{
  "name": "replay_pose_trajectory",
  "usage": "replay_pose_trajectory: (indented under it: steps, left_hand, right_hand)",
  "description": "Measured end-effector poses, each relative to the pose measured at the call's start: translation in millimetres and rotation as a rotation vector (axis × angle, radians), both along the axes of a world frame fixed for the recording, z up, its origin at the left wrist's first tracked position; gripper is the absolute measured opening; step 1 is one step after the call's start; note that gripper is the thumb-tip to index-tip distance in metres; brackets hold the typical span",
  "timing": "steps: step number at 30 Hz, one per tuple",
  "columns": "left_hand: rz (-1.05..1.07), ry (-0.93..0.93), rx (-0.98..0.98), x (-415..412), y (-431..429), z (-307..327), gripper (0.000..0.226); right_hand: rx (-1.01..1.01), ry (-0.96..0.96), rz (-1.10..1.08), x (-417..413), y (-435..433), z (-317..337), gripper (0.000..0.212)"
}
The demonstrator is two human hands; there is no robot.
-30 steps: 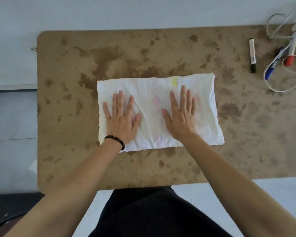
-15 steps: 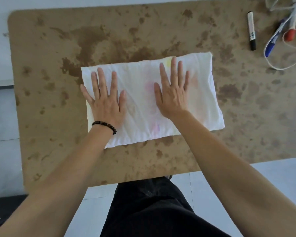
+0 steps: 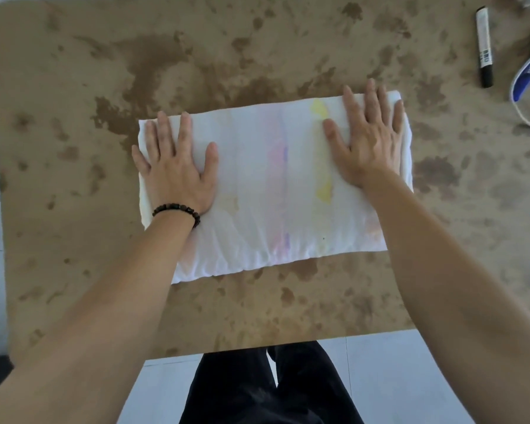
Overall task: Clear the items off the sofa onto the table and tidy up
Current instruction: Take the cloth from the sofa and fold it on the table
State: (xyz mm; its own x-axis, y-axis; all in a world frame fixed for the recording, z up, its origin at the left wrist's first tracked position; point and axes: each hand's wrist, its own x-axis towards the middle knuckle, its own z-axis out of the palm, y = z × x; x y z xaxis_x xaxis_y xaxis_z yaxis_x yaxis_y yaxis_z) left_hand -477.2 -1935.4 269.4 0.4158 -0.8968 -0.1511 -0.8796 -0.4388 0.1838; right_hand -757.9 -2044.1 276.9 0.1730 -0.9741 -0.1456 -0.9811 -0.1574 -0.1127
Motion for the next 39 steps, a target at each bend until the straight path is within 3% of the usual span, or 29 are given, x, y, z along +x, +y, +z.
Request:
replay_pose_trajectory:
  steps: [7,10,12,17,20,23,25,29,34,39]
  left_hand:
    - [-0.009,-0.003,-0.260,-25,50,32,0.059]
    - [-0.102,-0.087,-0.054,-48,114,22,0.068]
    - [-0.141,-0.086,0.065,-47,131,8,0.073]
    - [-0.128,-0.036,0.076,-52,118,14,0.077]
    - [-0.279,-0.059,0.009,-68,106,32,0.079]
    - [-0.464,-0.107,-0.023,-91,67,37,0.081]
    - [-0.498,-0.122,0.032,-105,41,29,0.082]
    - [-0.454,-0.175,0.117,-114,25,8,0.085]
    - [-0.440,-0.166,0.116,-115,23,13,0.084]
    - [-0.448,-0.063,0.253,-114,18,31,0.085]
  right_hand:
    - [-0.140,-0.124,0.073,19,76,26,0.063]
    - [-0.067,-0.111,0.184,-2,129,13,0.070]
    - [-0.018,-0.060,0.127,-37,136,1,0.075]
    - [0.015,-0.065,0.052,-52,129,6,0.076]
    - [-0.033,-0.176,-0.168,-48,129,17,0.076]
    - [0.062,-0.283,-0.500,-57,122,27,0.088]
    - [0.118,-0.274,-0.576,-61,119,37,0.094]
    - [0.314,-0.459,-0.639,-71,108,50,0.069]
    - [0.662,-0.922,-0.737,-89,101,67,0.039]
    - [0.802,-0.975,-0.593,-85,105,95,0.031]
